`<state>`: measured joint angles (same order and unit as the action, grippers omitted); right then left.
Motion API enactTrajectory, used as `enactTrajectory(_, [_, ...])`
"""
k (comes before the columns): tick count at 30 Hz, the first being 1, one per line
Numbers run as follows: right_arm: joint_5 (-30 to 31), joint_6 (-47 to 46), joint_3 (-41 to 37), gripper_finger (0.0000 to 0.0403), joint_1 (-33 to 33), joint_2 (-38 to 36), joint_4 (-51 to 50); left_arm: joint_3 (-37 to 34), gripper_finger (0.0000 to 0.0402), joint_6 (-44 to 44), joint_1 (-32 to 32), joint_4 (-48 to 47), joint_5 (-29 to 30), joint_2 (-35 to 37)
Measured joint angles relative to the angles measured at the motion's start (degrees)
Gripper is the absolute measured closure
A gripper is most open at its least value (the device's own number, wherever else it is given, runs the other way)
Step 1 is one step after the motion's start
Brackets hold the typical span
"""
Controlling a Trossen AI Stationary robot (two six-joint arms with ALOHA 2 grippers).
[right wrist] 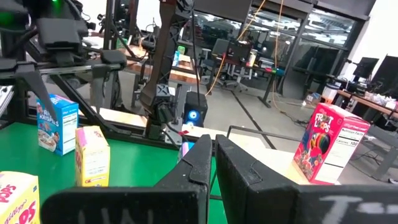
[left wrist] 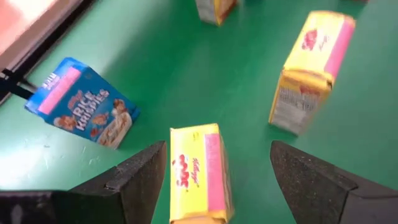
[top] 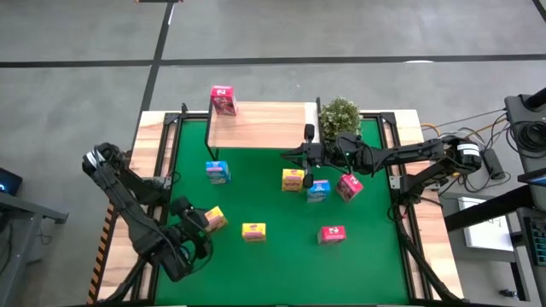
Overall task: Stack cereal on shelf
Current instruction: Put the bottom left yellow cereal box on the shelf
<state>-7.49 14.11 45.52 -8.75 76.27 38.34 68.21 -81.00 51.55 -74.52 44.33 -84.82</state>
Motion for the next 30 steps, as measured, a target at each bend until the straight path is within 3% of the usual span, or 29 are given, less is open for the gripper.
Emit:
enactTrajectory(10, [0.00, 0.00, 0.00, 0.0390, 0.00, 0.00, 0.01, -10.68, 0.0131, -6.10, 0.48, 8.45, 0.46, 3.86])
enactTrajectory(30, [-0.02, 0.86, 0.00, 0.0390, 0.00, 0.00, -0.36, -17.07, 0.0111, -8.22, 0.50, 12.87, 0.95, 3.50])
